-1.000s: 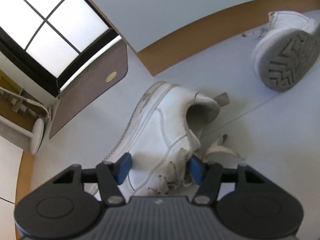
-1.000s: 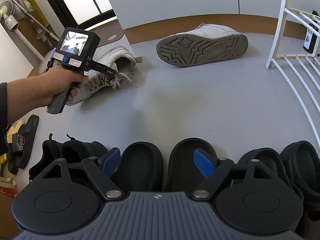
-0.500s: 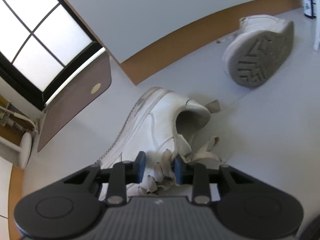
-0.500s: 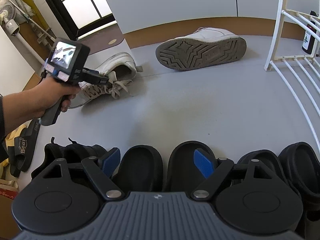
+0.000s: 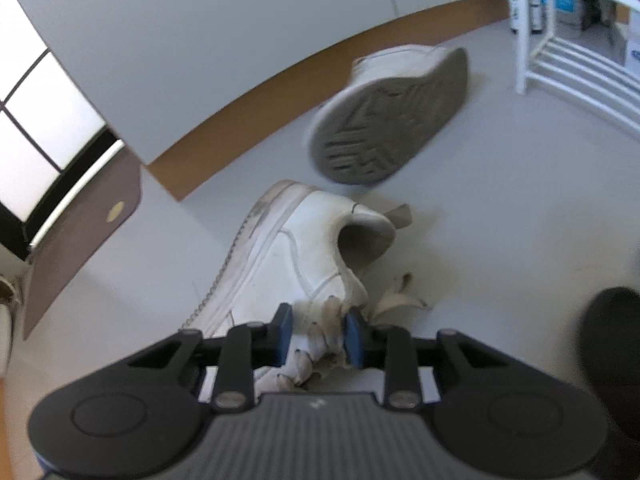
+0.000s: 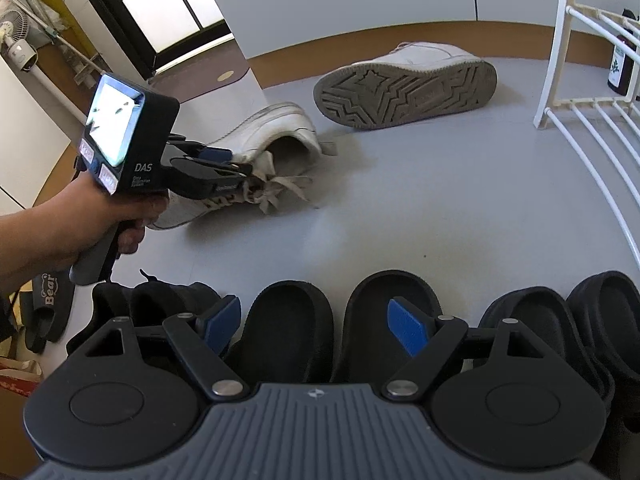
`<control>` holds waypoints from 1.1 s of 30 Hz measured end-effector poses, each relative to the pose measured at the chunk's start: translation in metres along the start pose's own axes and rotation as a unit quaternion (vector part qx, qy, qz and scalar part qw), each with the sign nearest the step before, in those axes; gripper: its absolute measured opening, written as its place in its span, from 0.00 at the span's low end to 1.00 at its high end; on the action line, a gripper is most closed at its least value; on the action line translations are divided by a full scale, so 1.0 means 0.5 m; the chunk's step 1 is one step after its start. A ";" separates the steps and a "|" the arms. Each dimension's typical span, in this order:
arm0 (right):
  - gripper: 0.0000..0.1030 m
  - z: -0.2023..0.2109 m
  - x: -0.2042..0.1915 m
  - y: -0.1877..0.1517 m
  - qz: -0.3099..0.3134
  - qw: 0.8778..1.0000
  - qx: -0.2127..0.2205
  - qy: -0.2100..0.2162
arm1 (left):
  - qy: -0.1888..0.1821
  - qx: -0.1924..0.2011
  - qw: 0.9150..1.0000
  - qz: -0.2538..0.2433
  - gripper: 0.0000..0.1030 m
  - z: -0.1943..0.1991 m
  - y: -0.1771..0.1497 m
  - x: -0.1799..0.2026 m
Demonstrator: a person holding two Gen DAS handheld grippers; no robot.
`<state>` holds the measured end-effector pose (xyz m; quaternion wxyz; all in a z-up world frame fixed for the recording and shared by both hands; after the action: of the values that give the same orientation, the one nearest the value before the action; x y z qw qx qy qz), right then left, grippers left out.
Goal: Organize scattered shoes
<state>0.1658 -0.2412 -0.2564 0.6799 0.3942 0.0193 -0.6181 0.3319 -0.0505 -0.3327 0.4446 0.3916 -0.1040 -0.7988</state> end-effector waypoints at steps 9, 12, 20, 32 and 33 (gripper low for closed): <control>0.82 0.006 0.007 -0.002 -0.003 1.000 0.002 0.002 | -0.023 0.000 1.000 0.005 0.29 0.039 -0.005 0.028; 0.82 0.009 0.012 -0.004 -0.005 1.000 0.002 0.000 | -0.029 -0.003 1.000 0.000 0.29 0.048 -0.009 0.039; 0.82 0.013 0.019 -0.006 -0.008 1.000 0.002 -0.001 | -0.043 -0.005 0.999 -0.019 0.29 0.073 -0.019 0.063; 0.82 0.009 0.018 -0.005 -0.017 1.000 0.006 0.001 | -0.051 -0.017 0.999 -0.005 0.40 0.109 0.009 0.025; 0.82 0.008 0.017 -0.004 -0.017 1.000 0.008 0.001 | -0.050 -0.016 0.999 -0.004 0.44 0.114 0.012 0.020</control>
<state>0.1643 -0.2502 -0.2588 0.6662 0.3997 0.0222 -0.6292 0.2917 -0.0722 -0.2966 0.4417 0.3442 -0.1115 -0.8209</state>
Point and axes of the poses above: each gripper's, at about its wrist camera, not at the fingertips, and z roughly against the way its jaws point, x to its right, y to its top, the point moved 2 cm from there along -z, roughly the way its jaws point, and after that the axes turned 13 degrees about y, right-handed, at the moved point
